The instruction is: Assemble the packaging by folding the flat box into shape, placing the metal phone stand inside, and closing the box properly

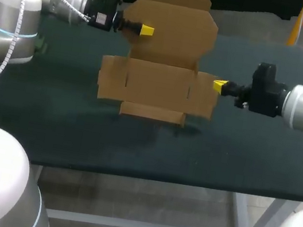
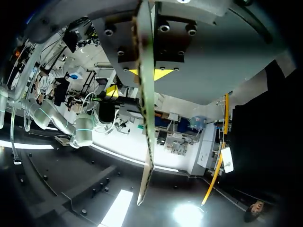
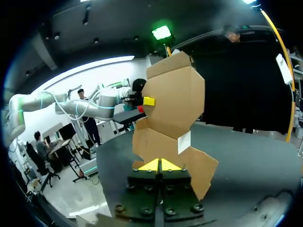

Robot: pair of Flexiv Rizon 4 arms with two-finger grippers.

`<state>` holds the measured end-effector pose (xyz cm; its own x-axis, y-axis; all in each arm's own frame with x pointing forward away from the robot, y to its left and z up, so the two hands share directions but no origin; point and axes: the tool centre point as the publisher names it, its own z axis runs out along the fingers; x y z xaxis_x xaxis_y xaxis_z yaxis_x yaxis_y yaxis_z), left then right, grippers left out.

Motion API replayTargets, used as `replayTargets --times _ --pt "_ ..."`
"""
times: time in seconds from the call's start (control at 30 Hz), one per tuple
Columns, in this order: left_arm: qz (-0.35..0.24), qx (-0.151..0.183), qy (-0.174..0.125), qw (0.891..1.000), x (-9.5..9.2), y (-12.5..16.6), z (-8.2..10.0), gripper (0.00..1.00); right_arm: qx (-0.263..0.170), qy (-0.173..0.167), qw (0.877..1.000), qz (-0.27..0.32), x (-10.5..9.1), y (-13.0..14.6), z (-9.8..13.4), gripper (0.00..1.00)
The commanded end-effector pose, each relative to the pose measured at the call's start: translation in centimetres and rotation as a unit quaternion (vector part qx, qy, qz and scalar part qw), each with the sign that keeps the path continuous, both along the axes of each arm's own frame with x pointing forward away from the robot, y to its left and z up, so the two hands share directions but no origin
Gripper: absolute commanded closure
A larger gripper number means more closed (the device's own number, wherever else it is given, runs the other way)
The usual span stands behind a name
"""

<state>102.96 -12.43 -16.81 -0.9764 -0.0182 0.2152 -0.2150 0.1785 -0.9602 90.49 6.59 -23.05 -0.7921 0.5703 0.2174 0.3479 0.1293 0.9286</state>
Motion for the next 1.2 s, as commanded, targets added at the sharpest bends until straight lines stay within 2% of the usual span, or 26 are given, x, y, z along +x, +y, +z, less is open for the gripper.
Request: replayTargets --times 0.03,0.23,0.5,0.8,1.2 --pt "0.043 0.008 -0.007 0.999 -1.4 -0.3 0.9 1.0 0.004 -0.007 1.0 0.007 -1.4 -0.9 0.0 1.0" --pt "0.064 -0.005 0.01 0.998 -1.9 -0.7 1.4 1.0 0.001 -0.012 1.0 0.014 -2.3 -1.2 -0.4 1.0" --pt "0.072 0.003 0.021 0.997 -3.0 -1.3 2.1 1.0 -0.002 -0.018 1.0 0.025 -3.2 -1.3 -0.8 1.0" --pt "0.06 0.018 0.026 0.998 -3.8 -1.5 1.8 1.0 -0.007 -0.021 0.999 0.035 -4.1 -0.7 -1.4 1.0" --pt "0.04 -0.002 0.018 0.999 -3.3 -0.6 0.3 1.0 -0.02 -0.018 0.999 0.047 -4.8 0.7 -1.6 1.0"
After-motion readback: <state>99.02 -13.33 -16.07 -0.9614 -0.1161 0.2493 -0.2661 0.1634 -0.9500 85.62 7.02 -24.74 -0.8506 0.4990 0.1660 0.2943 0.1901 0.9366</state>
